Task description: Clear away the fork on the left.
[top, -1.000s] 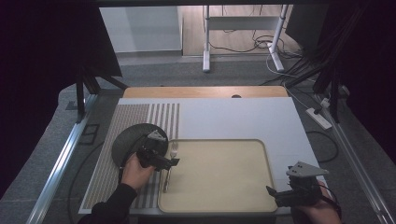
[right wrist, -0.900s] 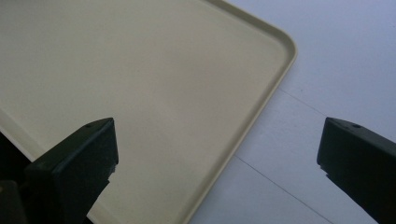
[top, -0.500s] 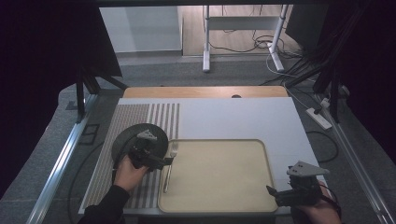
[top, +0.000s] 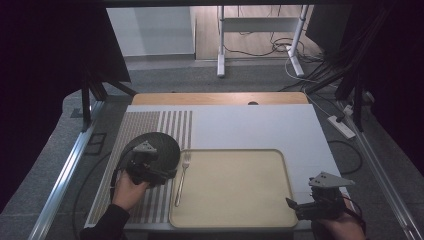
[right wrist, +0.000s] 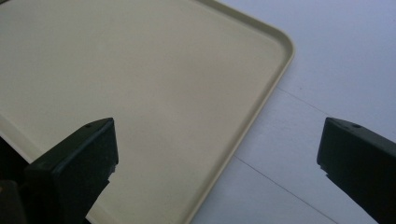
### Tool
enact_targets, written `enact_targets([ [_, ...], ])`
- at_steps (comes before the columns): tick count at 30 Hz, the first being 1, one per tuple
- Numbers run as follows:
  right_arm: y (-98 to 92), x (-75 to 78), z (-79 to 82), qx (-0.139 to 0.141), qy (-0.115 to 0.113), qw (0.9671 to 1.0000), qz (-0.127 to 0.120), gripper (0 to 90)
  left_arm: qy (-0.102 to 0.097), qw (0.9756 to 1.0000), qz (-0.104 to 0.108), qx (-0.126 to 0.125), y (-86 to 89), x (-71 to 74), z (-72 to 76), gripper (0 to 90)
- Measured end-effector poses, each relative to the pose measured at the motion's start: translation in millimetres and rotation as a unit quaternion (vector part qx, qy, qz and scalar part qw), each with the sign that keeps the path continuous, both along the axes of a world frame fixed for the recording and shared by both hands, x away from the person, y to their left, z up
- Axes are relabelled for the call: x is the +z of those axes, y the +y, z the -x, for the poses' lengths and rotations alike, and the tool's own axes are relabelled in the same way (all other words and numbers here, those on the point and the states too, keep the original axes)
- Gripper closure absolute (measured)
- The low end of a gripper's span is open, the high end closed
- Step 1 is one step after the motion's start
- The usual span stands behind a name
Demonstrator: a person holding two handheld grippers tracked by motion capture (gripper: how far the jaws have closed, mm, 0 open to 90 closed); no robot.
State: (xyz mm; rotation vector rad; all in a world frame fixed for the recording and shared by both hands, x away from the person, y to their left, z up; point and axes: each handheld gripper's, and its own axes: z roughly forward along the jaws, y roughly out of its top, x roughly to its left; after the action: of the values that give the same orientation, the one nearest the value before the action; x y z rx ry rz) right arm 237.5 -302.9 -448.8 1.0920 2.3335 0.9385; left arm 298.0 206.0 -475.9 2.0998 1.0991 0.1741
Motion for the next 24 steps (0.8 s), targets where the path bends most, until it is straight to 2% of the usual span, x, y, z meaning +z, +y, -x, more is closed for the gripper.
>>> enact_targets([
  [12,-1.7,0.5,-0.9,-0.012,-0.001,0.9999,-0.005,0.0,-0.003,0.9999,-0.004,0.016,11.9,0.5,18.9,0.0],
  [24,-0.4,0.1,-0.5,-0.005,-0.002,1.0,0.001,0.0,-0.003,0.9996,-0.004,0.027,20.4,0.1,34.7,0.0],
])
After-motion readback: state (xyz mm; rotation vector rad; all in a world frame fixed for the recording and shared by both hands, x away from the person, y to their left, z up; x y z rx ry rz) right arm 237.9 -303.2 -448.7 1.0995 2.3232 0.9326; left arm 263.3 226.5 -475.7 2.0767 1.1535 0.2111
